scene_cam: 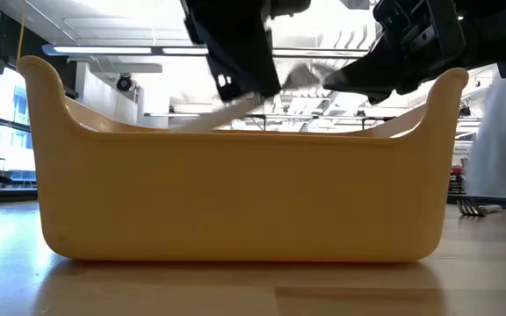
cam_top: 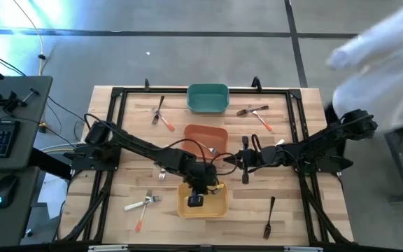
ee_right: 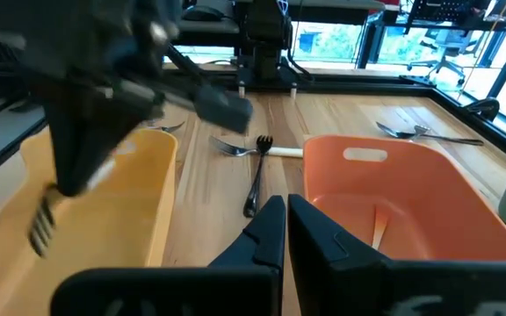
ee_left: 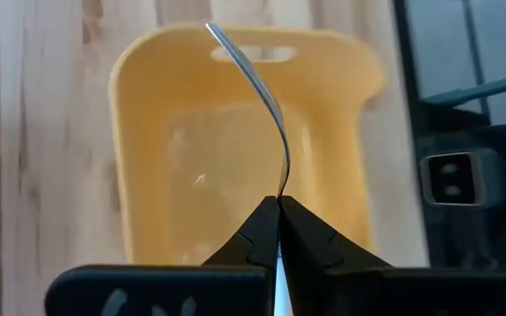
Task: Sort silverware by color (type)
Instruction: Put the white fork into the yellow bin
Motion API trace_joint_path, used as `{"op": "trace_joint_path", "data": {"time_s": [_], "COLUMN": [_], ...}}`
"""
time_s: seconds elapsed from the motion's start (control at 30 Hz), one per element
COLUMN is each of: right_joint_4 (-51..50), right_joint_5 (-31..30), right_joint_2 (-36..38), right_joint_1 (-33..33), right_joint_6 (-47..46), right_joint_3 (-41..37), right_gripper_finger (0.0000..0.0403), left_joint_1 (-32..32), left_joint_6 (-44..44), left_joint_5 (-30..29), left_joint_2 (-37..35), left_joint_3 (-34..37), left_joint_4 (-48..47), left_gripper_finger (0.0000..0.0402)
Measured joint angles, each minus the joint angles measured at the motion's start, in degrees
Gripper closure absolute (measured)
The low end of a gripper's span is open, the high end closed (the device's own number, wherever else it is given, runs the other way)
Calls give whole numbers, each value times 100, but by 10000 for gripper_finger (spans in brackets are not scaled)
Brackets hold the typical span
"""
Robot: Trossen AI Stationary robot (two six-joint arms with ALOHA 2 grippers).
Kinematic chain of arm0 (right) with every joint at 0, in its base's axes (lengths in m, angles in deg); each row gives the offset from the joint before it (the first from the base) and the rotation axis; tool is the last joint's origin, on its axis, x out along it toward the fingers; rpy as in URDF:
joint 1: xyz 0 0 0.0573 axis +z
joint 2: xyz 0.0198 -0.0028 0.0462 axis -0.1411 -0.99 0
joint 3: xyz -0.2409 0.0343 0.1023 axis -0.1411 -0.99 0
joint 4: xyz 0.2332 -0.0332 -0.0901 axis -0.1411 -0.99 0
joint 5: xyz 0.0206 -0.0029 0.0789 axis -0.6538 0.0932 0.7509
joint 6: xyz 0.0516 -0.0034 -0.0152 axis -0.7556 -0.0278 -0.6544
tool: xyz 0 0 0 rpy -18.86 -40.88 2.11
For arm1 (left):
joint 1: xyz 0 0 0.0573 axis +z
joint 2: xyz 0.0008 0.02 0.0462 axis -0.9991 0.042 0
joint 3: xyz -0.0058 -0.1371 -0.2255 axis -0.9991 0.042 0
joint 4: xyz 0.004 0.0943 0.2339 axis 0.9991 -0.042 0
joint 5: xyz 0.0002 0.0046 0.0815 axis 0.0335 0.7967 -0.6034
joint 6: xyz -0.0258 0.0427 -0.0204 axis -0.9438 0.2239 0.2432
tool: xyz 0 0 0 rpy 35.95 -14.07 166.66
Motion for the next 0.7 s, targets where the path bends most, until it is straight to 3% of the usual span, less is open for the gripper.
{"op": "trace_joint_path", "data": {"time_s": [0.4,0.7], "right_joint_4": [-117,-122], "right_joint_5": [-20,-17], "right_joint_2": [0,0], "right_joint_1": [-1,0], "right_joint_6": [-26,-26], "right_joint_3": [0,0], "right_gripper_finger": [403,403], "left_joint_1": [178,144], "left_joint_6": [340,750], "left_joint_5": [-15,-337], "left_joint_2": [451,452], "left_joint_3": [2,4], "left_joint_4": [435,257], "left_gripper_finger": [401,369]}}
